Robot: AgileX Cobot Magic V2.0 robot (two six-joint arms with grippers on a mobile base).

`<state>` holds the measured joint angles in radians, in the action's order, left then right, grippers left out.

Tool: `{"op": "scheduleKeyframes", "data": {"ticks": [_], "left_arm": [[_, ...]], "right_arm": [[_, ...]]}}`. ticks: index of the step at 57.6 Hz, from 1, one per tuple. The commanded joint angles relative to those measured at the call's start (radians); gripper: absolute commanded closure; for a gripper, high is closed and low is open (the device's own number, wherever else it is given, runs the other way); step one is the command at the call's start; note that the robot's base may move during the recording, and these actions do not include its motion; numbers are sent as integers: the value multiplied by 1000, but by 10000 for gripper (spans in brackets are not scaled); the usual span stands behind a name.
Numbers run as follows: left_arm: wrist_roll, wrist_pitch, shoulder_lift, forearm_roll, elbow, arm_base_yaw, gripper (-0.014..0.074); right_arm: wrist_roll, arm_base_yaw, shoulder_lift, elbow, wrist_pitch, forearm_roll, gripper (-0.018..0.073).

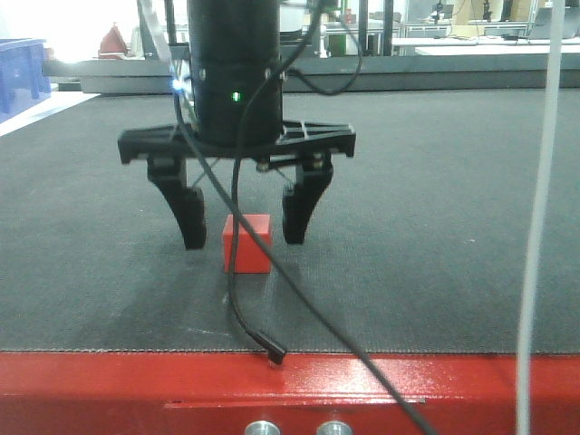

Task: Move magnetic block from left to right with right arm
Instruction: 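Lower the open right gripper over the red cube, then close the right gripper on the red cube and lift it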

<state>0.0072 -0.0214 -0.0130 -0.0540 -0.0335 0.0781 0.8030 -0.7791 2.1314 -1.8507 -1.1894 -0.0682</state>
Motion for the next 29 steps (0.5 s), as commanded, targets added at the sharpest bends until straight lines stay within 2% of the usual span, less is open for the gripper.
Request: {"op": "scheduleKeyframes", "data": {"ticks": [1, 10, 14, 19, 25, 29], "left_arm": [[-7, 78, -10, -3, -9, -3, 722], [-7, 78, -10, -3, -9, -3, 722], [-7, 78, -10, -3, -9, -3, 722], [-7, 78, -10, -3, -9, -3, 722], [-7, 78, -10, -3, -9, -3, 722], [-7, 78, -10, -3, -9, -3, 722]], "right_arm": [[17, 9, -50, -34, -4, -7, -61], [20, 12, -43, -34, 1, -6, -59], [20, 15, -44, -34, 1, -4, -27], [20, 17, -44, -34, 1, 1, 72], [20, 18, -44, -34, 1, 2, 234], [20, 18, -44, -34, -5, 2, 281]]}}
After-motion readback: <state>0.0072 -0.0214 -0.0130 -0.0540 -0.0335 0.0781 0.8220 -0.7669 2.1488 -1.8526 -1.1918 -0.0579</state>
